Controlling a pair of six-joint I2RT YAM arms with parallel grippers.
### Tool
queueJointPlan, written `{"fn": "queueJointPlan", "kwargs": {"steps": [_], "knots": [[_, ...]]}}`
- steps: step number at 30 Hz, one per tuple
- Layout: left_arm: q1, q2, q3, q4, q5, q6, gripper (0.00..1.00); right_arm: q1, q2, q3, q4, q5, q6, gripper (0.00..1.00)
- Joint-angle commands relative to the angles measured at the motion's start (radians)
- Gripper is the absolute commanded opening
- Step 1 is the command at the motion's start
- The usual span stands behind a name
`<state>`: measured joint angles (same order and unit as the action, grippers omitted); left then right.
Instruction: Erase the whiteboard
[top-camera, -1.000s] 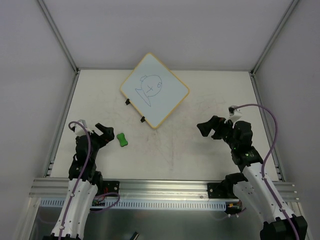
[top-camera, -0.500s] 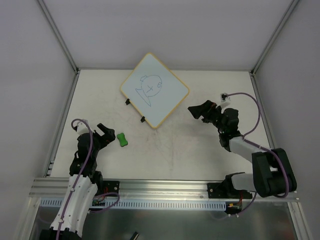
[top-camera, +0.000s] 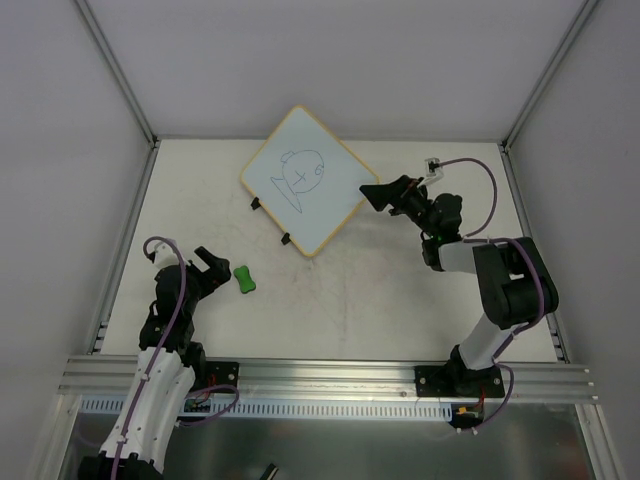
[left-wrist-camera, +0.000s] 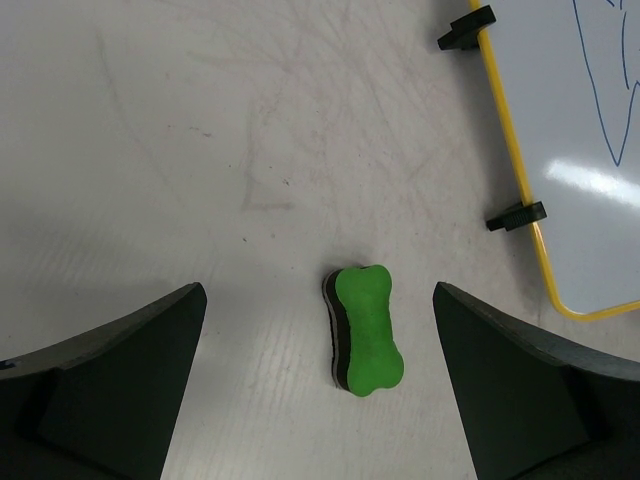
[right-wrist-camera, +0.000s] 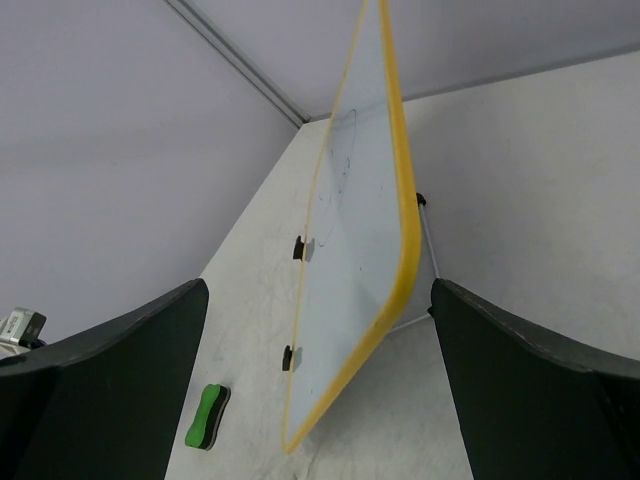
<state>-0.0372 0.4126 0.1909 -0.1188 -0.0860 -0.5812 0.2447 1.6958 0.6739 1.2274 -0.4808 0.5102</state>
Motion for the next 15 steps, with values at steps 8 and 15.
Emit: {"fn": "queueJointPlan", "kwargs": {"steps": [8,15], "knots": [[0.008,0.037,0.051,0.007,0.019,0.0,0.99,0.03,0.08,0.108,0.09,-0.042,0.025,0.96],[0.008,0.035,0.082,-0.013,0.083,-0.019,0.99,0.028,0.128,0.148,0.095,-0.076,0.059,0.82]]}}
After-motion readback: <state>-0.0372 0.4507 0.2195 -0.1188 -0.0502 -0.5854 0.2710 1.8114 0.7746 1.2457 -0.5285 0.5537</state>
